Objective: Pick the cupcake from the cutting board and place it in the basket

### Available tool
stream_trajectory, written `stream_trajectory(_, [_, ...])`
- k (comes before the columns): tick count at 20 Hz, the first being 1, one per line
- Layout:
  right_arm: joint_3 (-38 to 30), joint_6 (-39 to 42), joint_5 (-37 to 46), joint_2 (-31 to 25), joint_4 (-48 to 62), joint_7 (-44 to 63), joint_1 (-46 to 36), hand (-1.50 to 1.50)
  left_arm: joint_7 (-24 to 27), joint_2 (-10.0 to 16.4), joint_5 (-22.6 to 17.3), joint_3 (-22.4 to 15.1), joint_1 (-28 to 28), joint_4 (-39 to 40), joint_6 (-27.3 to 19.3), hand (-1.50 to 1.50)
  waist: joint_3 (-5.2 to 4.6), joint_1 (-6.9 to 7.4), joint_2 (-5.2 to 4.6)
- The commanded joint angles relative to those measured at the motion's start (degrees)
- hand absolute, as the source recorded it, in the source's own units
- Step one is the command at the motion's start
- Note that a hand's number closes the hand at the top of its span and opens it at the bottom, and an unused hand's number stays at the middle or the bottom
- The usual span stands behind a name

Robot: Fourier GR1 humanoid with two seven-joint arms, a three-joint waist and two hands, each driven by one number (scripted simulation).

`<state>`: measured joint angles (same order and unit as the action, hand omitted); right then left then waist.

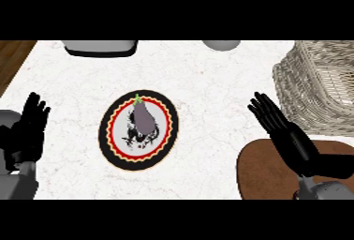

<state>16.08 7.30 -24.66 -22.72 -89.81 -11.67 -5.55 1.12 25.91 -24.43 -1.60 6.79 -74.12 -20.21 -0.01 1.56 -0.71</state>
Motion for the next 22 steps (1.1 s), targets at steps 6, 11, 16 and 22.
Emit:
stream_trajectory(6, [-14.3,1.6,-10.1,-4.1,-5.0,-0.1,-1.9,1.50,-8.8,-2.7,3.4,-12.2,-8.9,1.4,6.3,0.00,0.05,-2.91,0.82])
stream_trajectory(11, [5.9,-6.1,13.8,-0.2,-20.1,-1.2,10.5,-1.50,-8.7,-3.2,4.0,-13.4,-11.2,1.8,7.3,0.00,-0.15,-3.49,1.29])
stream_trajectory(16, [7.2,-16.7,28.5,-3.2,-22.9,7.6,12.6,-1.50,-12.6,-1.5,4.6,-14.0,-11.6,-4.0,6.7,0.00,-0.13,-3.07,1.45])
stream_trajectory(22, [-6.1,-14.8,39.0,-22.5,-29.9,22.2,12.0,-1.50,-9.7,0.0,3.6,-11.6,-14.8,-2.0,8.1,0.00,-0.57,-5.06,1.86])
